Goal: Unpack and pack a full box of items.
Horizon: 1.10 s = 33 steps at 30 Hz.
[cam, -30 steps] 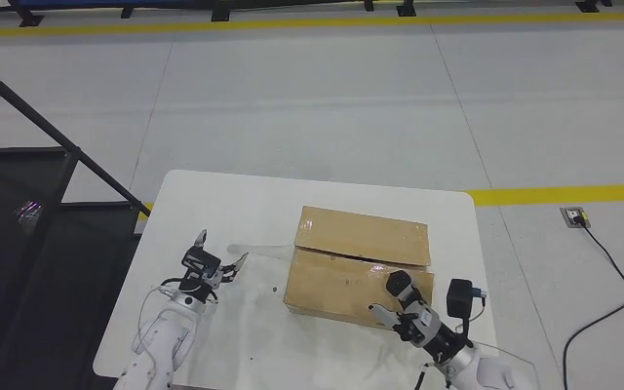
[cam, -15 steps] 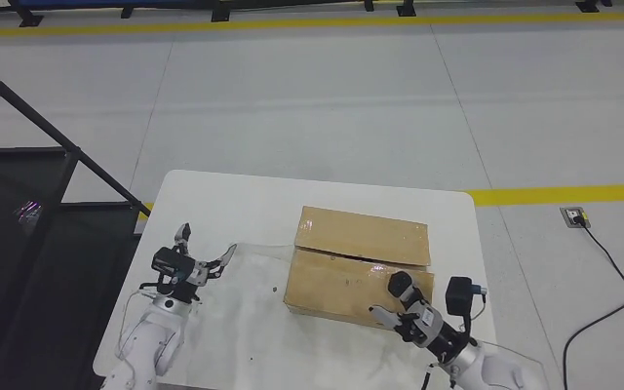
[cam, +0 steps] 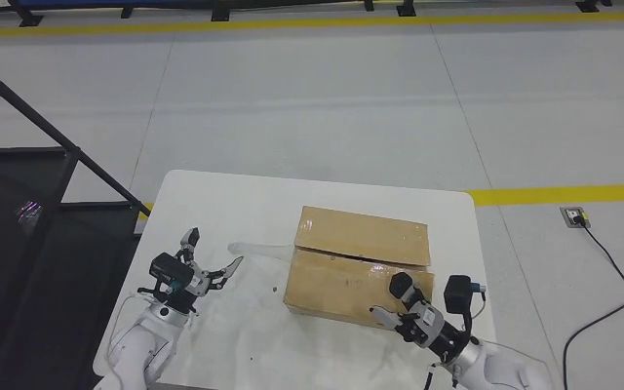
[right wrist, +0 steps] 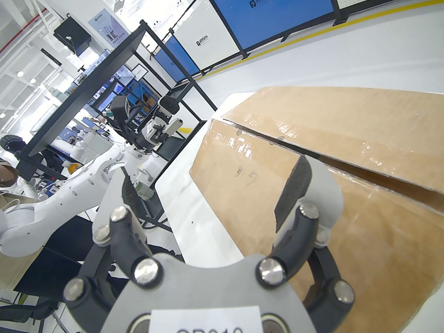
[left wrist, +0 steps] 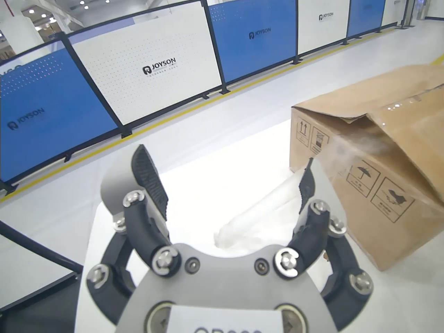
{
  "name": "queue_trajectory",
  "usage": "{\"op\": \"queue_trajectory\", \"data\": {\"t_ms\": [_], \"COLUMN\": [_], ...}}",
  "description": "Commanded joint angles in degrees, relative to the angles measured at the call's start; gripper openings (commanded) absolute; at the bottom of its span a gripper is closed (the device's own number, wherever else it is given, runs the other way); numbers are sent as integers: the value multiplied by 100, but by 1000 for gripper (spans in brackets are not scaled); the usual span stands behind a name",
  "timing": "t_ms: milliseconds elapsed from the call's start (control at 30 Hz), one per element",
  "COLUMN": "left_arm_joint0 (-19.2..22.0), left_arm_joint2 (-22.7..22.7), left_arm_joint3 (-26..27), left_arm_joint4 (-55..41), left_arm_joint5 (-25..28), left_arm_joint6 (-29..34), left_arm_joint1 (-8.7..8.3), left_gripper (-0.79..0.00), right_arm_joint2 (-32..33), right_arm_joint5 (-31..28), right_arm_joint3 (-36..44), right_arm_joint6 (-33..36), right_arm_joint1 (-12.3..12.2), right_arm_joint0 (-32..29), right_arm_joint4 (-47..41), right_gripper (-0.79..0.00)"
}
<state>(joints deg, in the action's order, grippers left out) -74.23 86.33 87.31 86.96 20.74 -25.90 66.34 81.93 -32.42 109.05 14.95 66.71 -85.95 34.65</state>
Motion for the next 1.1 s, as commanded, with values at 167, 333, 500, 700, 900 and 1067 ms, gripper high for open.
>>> {"op": "queue_trajectory", "data": {"t_ms": [167,333,500,700,900,1067], "left_arm_joint0": [-143,-248,-214,-163,-121,-107], "left_arm_joint2": [68,200,192,54,-6,-18], "left_arm_joint3": [299,414,436,396,272,256], "left_arm_joint4": [-749,-1393,-1514,-1328,-1301,-1351], "left_arm_joint5": [449,1075,1166,973,844,815], "left_arm_joint6": [157,351,516,496,468,469], "left_arm_joint1": [1,-27,-35,-23,-16,-14], "left_gripper": [0,0,0,0,0,0], "right_arm_joint2": [779,1690,1868,1426,1073,1036], "right_arm_joint5": [-379,-1110,-1353,-1099,-1131,-1576], "right_arm_joint3": [120,-64,-533,-1245,-1753,-1851], "right_arm_joint6": [-392,-235,651,2028,2786,3295], "right_arm_joint1": [-78,-191,-305,-416,-475,-552], "right_arm_joint0": [-280,-586,-278,502,1041,1131], "right_arm_joint4": [69,-434,-900,-1733,-2547,-3455], "right_gripper": [0,0,0,0,0,0]}}
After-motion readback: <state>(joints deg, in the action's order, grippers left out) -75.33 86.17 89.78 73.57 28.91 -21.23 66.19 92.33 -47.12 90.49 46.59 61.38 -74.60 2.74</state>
